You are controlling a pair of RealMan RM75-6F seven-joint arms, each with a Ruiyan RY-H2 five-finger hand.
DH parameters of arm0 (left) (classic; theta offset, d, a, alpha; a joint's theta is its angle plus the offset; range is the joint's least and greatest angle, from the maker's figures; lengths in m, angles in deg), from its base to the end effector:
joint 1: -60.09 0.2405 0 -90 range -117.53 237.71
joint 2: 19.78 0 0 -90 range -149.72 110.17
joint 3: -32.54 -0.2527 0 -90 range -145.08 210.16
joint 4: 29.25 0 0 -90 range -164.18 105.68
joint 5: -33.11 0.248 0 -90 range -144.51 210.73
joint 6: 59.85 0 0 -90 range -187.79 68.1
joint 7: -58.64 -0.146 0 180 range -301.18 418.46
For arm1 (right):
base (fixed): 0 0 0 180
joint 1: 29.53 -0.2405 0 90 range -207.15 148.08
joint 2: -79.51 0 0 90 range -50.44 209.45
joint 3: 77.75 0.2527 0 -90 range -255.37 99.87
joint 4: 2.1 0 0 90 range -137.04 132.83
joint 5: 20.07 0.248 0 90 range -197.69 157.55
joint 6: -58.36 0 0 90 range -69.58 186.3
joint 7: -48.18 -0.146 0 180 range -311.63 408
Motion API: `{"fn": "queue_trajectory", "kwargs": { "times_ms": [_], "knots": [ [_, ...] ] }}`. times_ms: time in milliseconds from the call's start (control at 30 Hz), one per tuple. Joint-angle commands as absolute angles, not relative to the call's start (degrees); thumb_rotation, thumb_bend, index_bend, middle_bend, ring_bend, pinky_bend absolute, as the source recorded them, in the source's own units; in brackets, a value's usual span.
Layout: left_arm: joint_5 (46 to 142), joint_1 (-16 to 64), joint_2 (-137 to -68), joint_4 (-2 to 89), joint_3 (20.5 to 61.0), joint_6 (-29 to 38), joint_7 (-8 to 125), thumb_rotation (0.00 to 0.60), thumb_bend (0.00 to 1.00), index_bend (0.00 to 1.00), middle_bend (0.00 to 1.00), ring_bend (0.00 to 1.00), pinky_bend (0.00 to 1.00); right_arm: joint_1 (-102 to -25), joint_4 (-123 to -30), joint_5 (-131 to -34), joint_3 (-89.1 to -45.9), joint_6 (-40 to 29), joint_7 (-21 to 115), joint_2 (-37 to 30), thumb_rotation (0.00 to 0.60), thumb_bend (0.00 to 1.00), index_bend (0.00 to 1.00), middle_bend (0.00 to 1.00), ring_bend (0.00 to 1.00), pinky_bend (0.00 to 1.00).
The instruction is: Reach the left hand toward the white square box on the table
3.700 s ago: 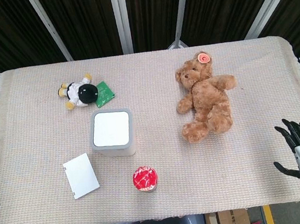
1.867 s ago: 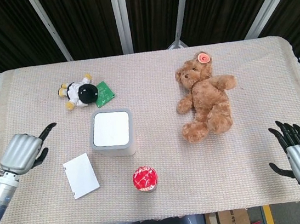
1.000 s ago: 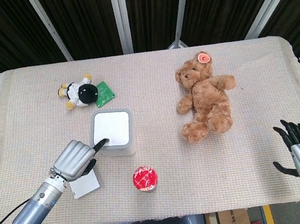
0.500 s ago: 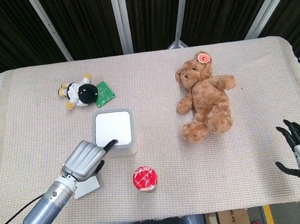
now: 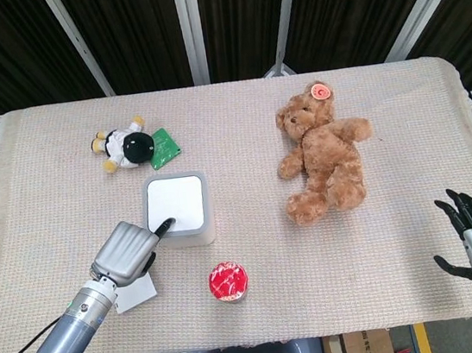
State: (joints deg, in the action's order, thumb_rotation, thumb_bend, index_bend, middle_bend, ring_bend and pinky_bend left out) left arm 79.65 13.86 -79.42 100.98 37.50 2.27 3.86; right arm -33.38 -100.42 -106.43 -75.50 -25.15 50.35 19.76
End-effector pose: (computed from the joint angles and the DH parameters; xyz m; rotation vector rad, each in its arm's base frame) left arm -0.0846 0.2605 0.0494 -2.0677 -0.6623 -0.5993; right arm -0.3115 -0.1763 0.1310 1.4112 -0.9314 0.8691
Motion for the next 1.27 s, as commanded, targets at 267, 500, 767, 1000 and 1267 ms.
{"fn": "queue_trajectory", "kwargs": {
  "times_ms": [267,500,767,1000,1267],
  "knots": [
    [120.5,30.1,-77.1,105.7,32.5,22.7,16.2,0.6,0.28,0.15,0.42,0.43,0.52,-33.2,-100.4,-107.0,-75.8,-25.5,49.8,20.2,0.6,0.19,0.15,0.04,0.0,0.0],
    [133.6,49.9,-75.6,101.7,21.2,41.4,11.6,0.6,0.18,0.15,0.27,0.22,0.3,-33.4,-100.5,-107.4,-76.0,-25.1,50.1,19.9,0.6,0.19,0.15,0.04,0.0,0.0],
    [123.1,55.8,-79.1,84.4,23.3,46.0,32.6,0.6,0.16,0.15,0.2,0.11,0.24,-33.3,-100.1,-107.9,-75.7,-25.9,50.1,19.2,0.6,0.19,0.15,0.04,0.0,0.0],
    [118.3,56.5,-80.0,75.6,24.5,41.1,46.2,0.6,0.15,0.15,0.14,0.02,0.15,-33.2,-100.1,-109.5,-76.1,-26.7,49.3,19.2,0.6,0.19,0.15,0.04,0.0,0.0],
    [117.8,57.3,-79.1,75.0,25.8,39.4,47.2,0.6,0.13,0.15,0.12,0.01,0.06,-32.8,-100.0,-110.6,-76.1,-28.1,48.0,19.6,0.6,0.19,0.15,0.04,0.0,0.0]
  ]
}}
